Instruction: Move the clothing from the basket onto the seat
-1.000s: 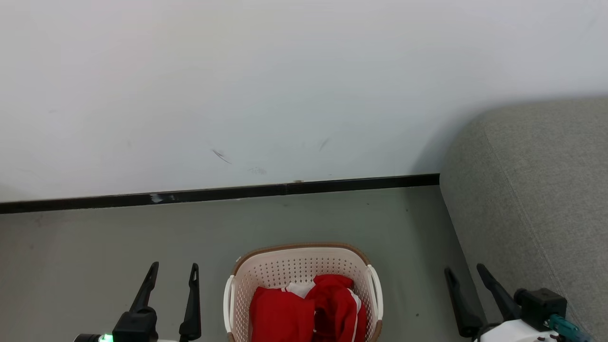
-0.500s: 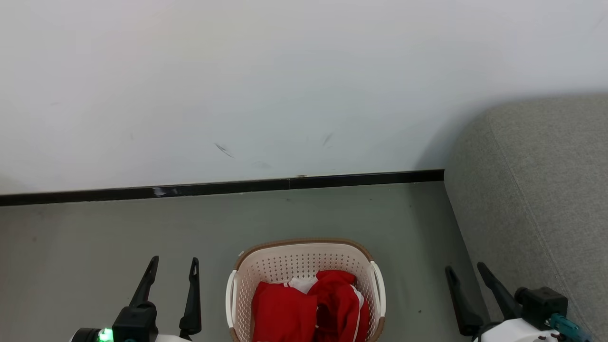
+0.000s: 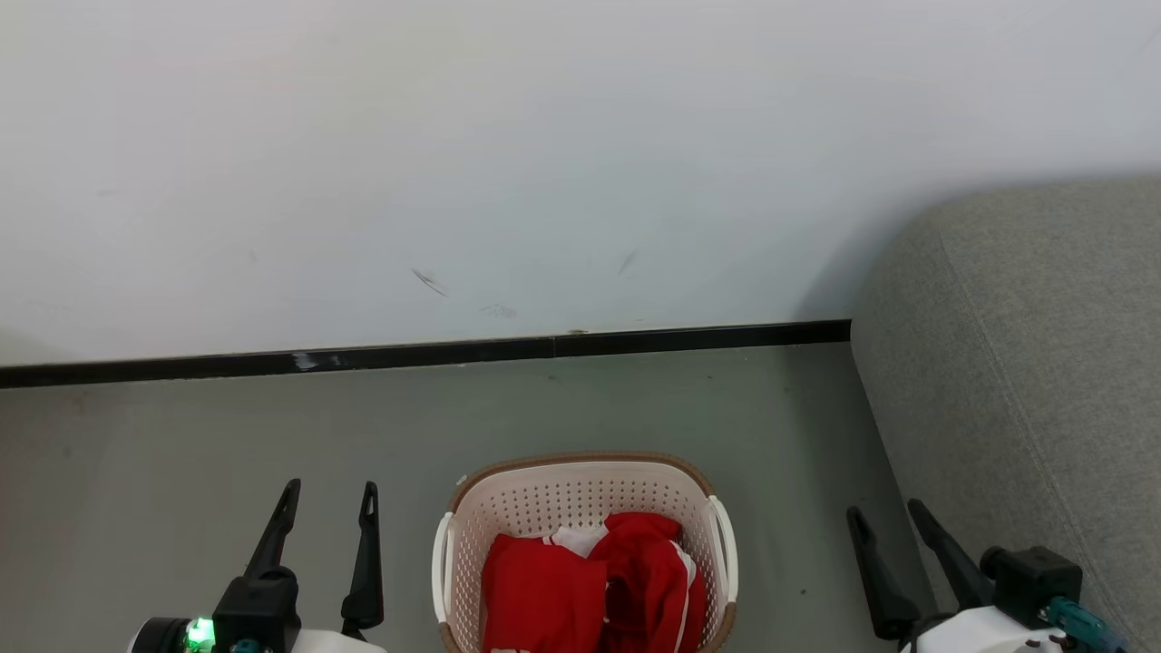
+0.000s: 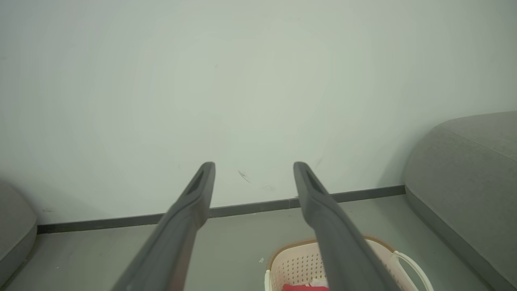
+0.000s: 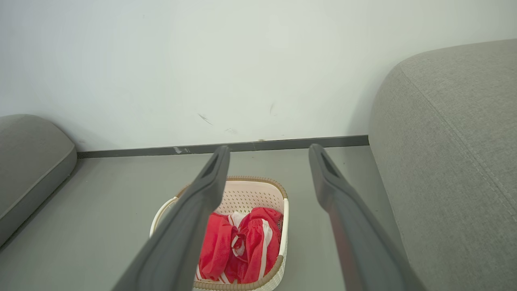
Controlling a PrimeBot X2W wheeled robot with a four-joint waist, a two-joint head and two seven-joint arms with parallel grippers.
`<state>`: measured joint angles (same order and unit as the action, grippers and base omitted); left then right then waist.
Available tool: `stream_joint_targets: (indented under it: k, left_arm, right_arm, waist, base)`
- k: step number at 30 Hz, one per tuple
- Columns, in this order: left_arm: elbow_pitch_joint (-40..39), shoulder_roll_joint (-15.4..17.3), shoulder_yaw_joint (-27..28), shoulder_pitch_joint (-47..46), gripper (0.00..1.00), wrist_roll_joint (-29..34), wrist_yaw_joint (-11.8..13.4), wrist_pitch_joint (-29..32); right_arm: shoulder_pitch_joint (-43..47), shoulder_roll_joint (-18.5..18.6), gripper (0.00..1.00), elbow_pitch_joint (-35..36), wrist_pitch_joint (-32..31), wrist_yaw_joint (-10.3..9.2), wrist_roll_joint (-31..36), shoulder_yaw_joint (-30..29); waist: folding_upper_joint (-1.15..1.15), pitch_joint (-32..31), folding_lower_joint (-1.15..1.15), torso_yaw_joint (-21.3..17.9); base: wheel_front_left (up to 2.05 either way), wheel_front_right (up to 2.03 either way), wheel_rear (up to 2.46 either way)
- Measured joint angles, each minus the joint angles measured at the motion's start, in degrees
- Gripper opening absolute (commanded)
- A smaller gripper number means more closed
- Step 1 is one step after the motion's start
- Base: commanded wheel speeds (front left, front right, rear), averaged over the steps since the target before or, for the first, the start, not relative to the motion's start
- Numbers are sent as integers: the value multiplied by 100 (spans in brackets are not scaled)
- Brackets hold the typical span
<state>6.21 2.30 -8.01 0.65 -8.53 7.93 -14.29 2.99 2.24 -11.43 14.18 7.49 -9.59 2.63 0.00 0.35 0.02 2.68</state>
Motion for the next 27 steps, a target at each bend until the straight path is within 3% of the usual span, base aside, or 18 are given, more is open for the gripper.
stream_joint_targets:
  k: [27]
  left_arm:
    - [221, 23, -137, -149, 100, 132, -58, 0]
  right_arm:
    - [-137, 0, 100, 135, 1, 0, -41, 153]
  waist:
    - [0, 267, 0, -73]
  base:
    - [0, 0, 0]
